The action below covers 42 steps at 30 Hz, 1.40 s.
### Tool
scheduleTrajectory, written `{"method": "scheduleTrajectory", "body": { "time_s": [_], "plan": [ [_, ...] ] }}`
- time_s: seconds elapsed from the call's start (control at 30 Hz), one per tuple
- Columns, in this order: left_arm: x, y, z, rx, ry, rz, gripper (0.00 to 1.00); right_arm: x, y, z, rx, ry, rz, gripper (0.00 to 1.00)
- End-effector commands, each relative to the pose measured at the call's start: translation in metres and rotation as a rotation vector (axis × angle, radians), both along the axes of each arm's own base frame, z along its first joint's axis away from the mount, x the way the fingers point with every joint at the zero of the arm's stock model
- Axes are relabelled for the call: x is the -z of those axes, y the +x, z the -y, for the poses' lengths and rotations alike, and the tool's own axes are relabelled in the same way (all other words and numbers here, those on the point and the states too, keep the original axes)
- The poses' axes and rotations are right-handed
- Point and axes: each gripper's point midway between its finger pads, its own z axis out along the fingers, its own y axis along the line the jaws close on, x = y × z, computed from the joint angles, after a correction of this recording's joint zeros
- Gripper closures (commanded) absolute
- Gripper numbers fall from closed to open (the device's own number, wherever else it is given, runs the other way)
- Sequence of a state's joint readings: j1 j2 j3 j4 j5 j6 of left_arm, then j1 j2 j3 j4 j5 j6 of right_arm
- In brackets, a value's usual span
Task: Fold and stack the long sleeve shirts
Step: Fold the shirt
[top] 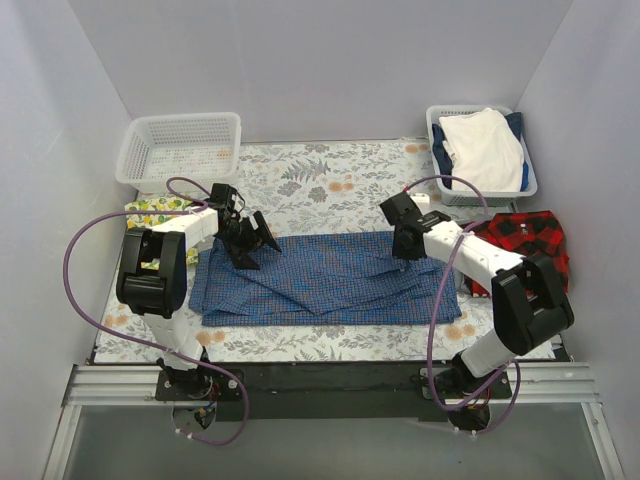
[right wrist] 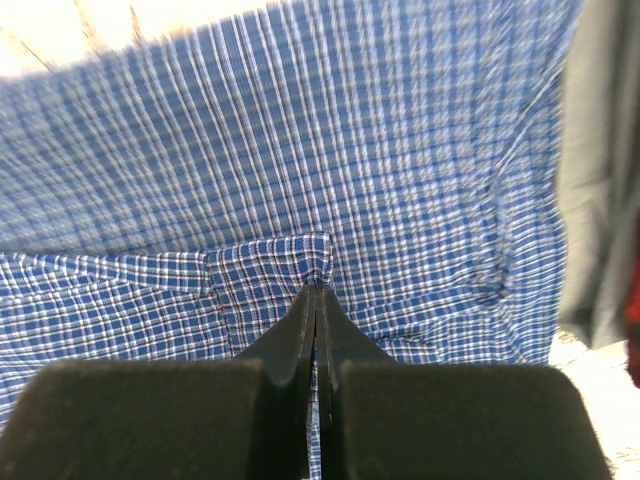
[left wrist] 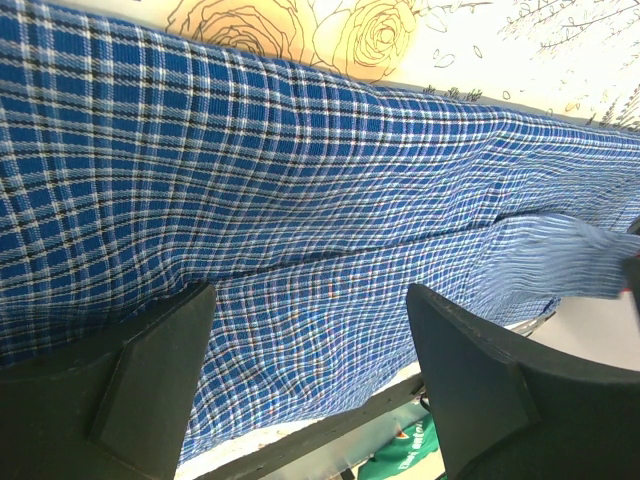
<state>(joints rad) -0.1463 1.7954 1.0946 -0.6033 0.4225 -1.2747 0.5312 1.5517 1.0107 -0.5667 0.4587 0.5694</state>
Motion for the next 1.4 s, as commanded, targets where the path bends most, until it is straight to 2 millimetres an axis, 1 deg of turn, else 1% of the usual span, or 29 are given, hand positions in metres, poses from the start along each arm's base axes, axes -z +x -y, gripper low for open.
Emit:
{"method": "scheduleTrajectory", "body": {
  "time_s": [0.0, 0.07, 0.17, 0.37, 0.43, 0.47, 0.57, 0.63, 0.67, 0.73, 0.8, 1.03, 1.23, 1.37],
  "plan": [
    [0.027, -0.008, -0.026, 0.000, 0.156, -0.028, 0.22, -0.040, 0.025, 0.008, 0.036, -0.018, 0.127, 0.99],
    [0.020, -0.003, -0.023, 0.001, 0.146, -0.015, 0.22, -0.038, 0.026, 0.011, 0.038, -0.029, 0.120, 0.99],
    [0.001, 0.010, -0.022, -0.009, 0.140, 0.034, 0.22, -0.034, 0.029, 0.017, 0.046, -0.044, 0.110, 0.99],
    [-0.035, 0.031, -0.019, -0.030, 0.127, 0.113, 0.22, -0.016, 0.035, 0.025, 0.069, -0.046, 0.066, 0.99],
    [-0.046, 0.035, -0.019, -0.037, 0.125, 0.143, 0.21, -0.010, 0.034, 0.025, 0.068, -0.042, 0.046, 0.99],
    [-0.054, 0.040, -0.018, -0.040, 0.121, 0.165, 0.21, -0.007, 0.034, 0.026, 0.070, -0.041, 0.038, 0.94],
    [-0.066, 0.044, -0.019, -0.047, 0.123, 0.191, 0.21, -0.003, 0.034, 0.027, 0.076, -0.046, 0.030, 0.95],
    [-0.074, 0.047, -0.019, -0.049, 0.121, 0.212, 0.21, -0.001, 0.036, 0.028, 0.084, -0.049, 0.025, 0.98],
    [-0.078, 0.047, -0.019, -0.051, 0.121, 0.224, 0.21, -0.002, 0.038, 0.029, 0.091, -0.047, 0.027, 0.99],
    [-0.082, 0.048, -0.020, -0.054, 0.124, 0.237, 0.21, -0.001, 0.042, 0.030, 0.096, -0.049, 0.026, 0.99],
    [-0.086, 0.049, -0.020, -0.055, 0.125, 0.249, 0.21, -0.004, 0.047, 0.031, 0.103, -0.049, 0.036, 0.99],
    [-0.087, 0.048, -0.020, -0.055, 0.120, 0.252, 0.21, -0.007, 0.046, 0.043, 0.134, -0.072, 0.050, 0.99],
    [-0.081, 0.045, -0.018, -0.043, 0.114, 0.235, 0.21, -0.010, 0.050, 0.047, 0.160, -0.083, 0.074, 0.99],
    [-0.071, 0.040, -0.019, -0.041, 0.117, 0.212, 0.21, -0.013, 0.053, 0.046, 0.168, -0.065, 0.091, 0.99]
  ]
}}
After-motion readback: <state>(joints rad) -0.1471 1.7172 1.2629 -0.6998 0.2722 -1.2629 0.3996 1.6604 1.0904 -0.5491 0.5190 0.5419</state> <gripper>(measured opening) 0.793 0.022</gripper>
